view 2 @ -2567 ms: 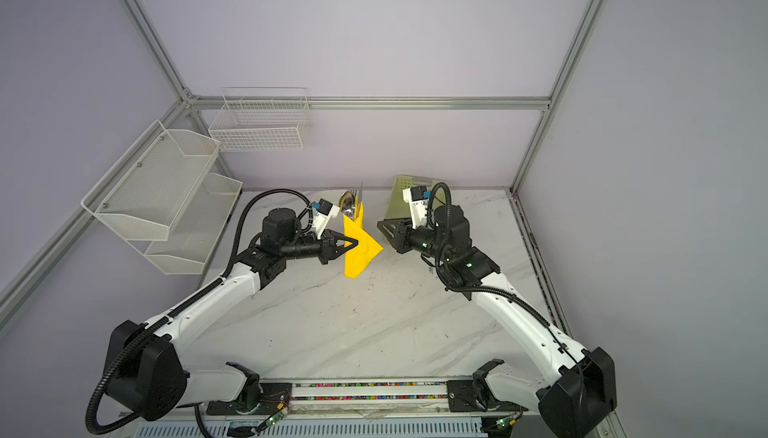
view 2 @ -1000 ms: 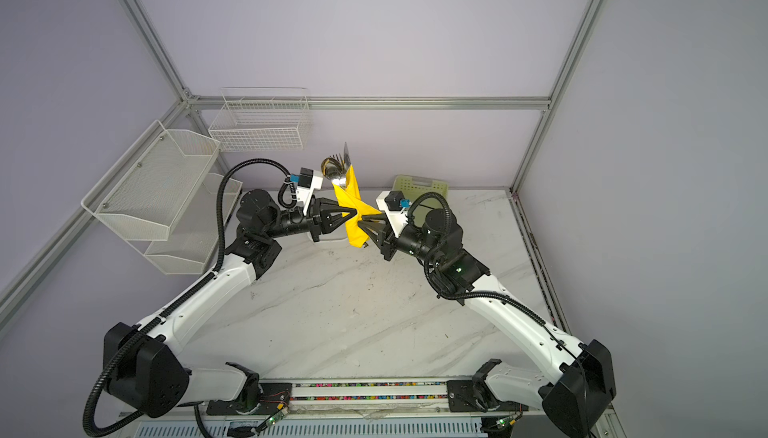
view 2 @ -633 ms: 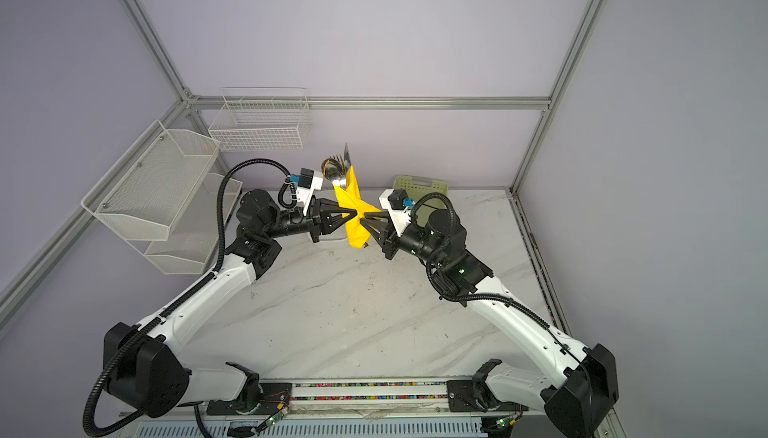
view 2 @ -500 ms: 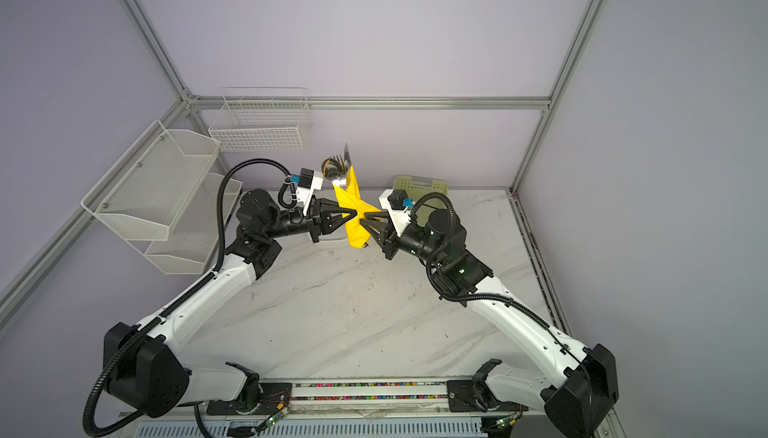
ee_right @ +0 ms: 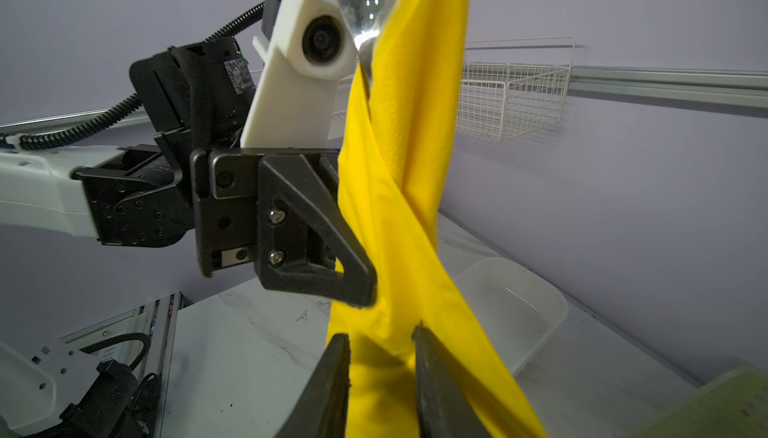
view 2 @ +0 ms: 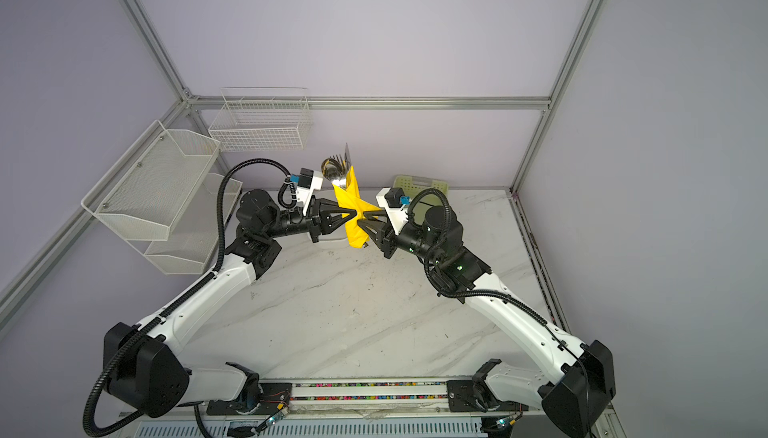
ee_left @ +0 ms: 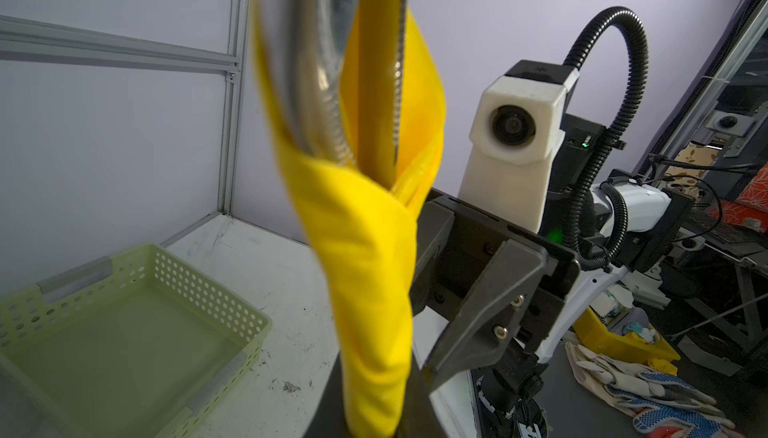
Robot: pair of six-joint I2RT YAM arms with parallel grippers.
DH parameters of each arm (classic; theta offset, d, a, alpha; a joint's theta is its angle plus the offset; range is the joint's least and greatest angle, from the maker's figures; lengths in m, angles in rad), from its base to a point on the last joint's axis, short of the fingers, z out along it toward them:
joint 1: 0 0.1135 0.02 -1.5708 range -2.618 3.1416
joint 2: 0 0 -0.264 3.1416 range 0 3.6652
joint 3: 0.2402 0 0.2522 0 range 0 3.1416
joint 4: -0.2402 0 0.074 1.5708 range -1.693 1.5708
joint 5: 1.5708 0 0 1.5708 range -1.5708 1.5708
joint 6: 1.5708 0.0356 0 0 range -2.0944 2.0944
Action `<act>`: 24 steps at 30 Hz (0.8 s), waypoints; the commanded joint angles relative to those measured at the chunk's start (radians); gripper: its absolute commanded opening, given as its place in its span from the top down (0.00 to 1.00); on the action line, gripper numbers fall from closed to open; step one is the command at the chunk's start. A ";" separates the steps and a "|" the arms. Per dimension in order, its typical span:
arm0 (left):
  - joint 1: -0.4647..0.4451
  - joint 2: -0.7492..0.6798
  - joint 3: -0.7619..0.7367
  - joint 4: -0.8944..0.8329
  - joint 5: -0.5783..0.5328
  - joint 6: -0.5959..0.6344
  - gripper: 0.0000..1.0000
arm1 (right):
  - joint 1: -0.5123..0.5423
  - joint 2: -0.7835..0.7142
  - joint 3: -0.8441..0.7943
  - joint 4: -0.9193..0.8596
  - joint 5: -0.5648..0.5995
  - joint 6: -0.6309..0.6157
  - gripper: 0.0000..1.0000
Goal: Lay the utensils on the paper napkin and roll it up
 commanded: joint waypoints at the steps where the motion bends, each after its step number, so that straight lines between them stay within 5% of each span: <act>1: 0.004 -0.042 0.104 0.093 0.030 -0.011 1.00 | 0.003 -0.008 0.026 -0.007 0.032 -0.018 0.67; 24: 0.004 -0.034 0.111 0.122 0.061 -0.035 1.00 | 0.004 0.042 0.046 0.012 -0.167 0.019 0.67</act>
